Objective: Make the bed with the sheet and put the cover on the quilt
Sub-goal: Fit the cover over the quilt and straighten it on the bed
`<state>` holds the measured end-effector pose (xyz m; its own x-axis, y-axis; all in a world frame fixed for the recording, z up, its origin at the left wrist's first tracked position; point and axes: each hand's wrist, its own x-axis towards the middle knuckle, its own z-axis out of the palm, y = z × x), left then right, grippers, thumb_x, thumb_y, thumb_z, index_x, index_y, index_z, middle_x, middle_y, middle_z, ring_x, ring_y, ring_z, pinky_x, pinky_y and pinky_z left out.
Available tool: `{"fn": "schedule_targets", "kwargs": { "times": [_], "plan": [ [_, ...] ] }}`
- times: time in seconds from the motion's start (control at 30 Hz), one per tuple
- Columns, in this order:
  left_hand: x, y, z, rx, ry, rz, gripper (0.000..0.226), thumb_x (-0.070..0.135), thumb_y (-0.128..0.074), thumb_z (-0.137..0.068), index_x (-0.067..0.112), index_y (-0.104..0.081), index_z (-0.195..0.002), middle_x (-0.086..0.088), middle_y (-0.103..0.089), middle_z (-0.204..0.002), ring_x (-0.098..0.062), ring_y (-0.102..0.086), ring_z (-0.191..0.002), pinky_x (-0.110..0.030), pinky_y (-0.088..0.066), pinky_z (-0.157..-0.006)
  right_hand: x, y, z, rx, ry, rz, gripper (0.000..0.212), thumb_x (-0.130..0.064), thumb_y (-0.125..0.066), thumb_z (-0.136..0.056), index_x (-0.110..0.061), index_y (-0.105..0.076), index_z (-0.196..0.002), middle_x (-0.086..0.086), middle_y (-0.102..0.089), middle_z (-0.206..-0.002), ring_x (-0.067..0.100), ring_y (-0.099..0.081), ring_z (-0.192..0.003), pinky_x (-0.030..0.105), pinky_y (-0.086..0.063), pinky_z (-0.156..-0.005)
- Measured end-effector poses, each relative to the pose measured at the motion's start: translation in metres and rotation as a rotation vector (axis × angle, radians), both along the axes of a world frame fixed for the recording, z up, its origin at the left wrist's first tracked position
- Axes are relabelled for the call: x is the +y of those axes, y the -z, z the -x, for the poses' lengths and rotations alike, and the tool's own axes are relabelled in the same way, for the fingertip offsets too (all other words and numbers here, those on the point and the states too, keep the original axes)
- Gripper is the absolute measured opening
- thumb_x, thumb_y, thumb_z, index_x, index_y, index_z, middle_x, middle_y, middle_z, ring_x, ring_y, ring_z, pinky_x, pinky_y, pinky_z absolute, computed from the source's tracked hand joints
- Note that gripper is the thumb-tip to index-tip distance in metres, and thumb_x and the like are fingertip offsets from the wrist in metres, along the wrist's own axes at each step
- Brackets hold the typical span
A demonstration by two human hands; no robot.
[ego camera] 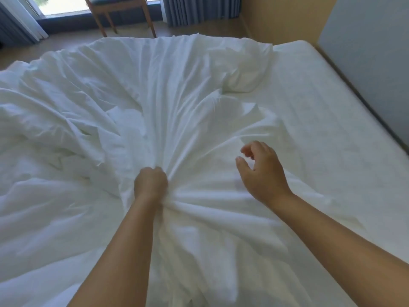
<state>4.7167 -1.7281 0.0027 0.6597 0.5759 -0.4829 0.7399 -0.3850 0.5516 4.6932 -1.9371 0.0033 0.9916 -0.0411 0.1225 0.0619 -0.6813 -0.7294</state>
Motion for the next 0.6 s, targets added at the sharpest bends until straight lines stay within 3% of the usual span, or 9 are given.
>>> {"fn": "schedule_targets", "kwargs": {
  "times": [0.07,0.13,0.2,0.27,0.33,0.43,0.53,0.6],
  "plan": [
    [-0.006,0.003,-0.005,0.198,0.293,-0.263,0.033,0.012,-0.048,-0.092,-0.003,-0.054,-0.121,-0.020,-0.057,-0.124,-0.035,-0.054,-0.115,-0.037,-0.044,-0.089,-0.011,0.009,-0.016,0.288,0.052,0.166,0.043,-0.037,-0.053,-0.092,-0.010,-0.047,-0.125,0.008,-0.049,-0.121,0.027,-0.043,-0.117,0.035,-0.037,-0.092],
    [-0.014,-0.001,-0.021,0.282,0.401,-0.416,0.049,0.017,-0.058,-0.086,0.004,-0.043,-0.131,-0.015,-0.048,-0.133,-0.031,-0.047,-0.123,-0.038,-0.040,-0.096,-0.018,0.019,-0.028,0.519,0.018,0.271,0.058,-0.049,-0.052,-0.089,-0.011,-0.040,-0.131,0.008,-0.047,-0.129,0.029,-0.043,-0.120,0.039,-0.039,-0.095],
    [-0.029,-0.008,-0.039,0.174,0.475,-0.563,0.052,0.021,-0.054,-0.088,0.007,-0.037,-0.134,-0.014,-0.040,-0.136,-0.031,-0.038,-0.127,-0.040,-0.034,-0.101,-0.021,0.027,-0.040,0.618,-0.033,0.266,0.059,-0.056,-0.054,-0.086,-0.011,-0.043,-0.122,0.005,-0.052,-0.121,0.027,-0.050,-0.111,0.039,-0.043,-0.089],
    [-0.049,-0.004,-0.049,-0.075,0.630,-0.645,0.040,0.022,-0.046,-0.091,0.005,-0.044,-0.128,-0.016,-0.045,-0.130,-0.033,-0.040,-0.121,-0.040,-0.034,-0.098,-0.021,0.032,-0.050,0.650,-0.088,0.272,0.057,-0.064,-0.056,-0.081,-0.013,-0.045,-0.105,0.003,-0.054,-0.107,0.026,-0.053,-0.100,0.038,-0.044,-0.083],
    [-0.070,-0.002,-0.055,-0.251,0.643,-0.479,0.041,0.032,-0.040,-0.095,0.001,-0.049,-0.120,-0.017,-0.051,-0.120,-0.034,-0.047,-0.112,-0.038,-0.038,-0.090,-0.020,0.035,-0.055,0.676,-0.159,0.303,0.065,-0.074,-0.054,-0.073,-0.014,-0.045,-0.098,0.004,-0.052,-0.101,0.027,-0.054,-0.098,0.038,-0.044,-0.081],
    [-0.089,0.004,-0.073,-0.074,0.461,-0.108,0.063,0.064,-0.038,-0.089,0.005,-0.051,-0.107,-0.008,-0.057,-0.098,-0.028,-0.054,-0.091,-0.033,-0.041,-0.077,-0.018,0.040,-0.053,0.650,-0.242,0.385,0.059,-0.058,-0.060,-0.080,-0.012,-0.047,-0.116,0.007,-0.050,-0.110,0.028,-0.052,-0.106,0.033,-0.041,-0.079],
    [-0.096,0.013,-0.075,-0.020,0.459,-0.167,0.043,0.043,-0.042,-0.095,0.005,-0.058,-0.108,-0.010,-0.063,-0.097,-0.030,-0.057,-0.093,-0.031,-0.041,-0.074,-0.017,0.045,-0.044,0.520,-0.344,0.600,0.040,-0.029,-0.055,-0.084,-0.010,-0.045,-0.118,0.007,-0.052,-0.113,0.027,-0.054,-0.105,0.029,-0.035,-0.073],
    [-0.111,0.002,-0.076,-0.183,0.416,-0.026,0.040,0.033,-0.039,-0.097,0.001,-0.062,-0.099,-0.018,-0.065,-0.102,-0.034,-0.060,-0.097,-0.036,-0.046,-0.078,-0.019,0.041,-0.043,0.379,-0.359,0.656,0.027,-0.017,-0.049,-0.087,-0.009,-0.047,-0.112,0.009,-0.058,-0.113,0.030,-0.058,-0.102,0.029,-0.035,-0.071]
  ]
}}
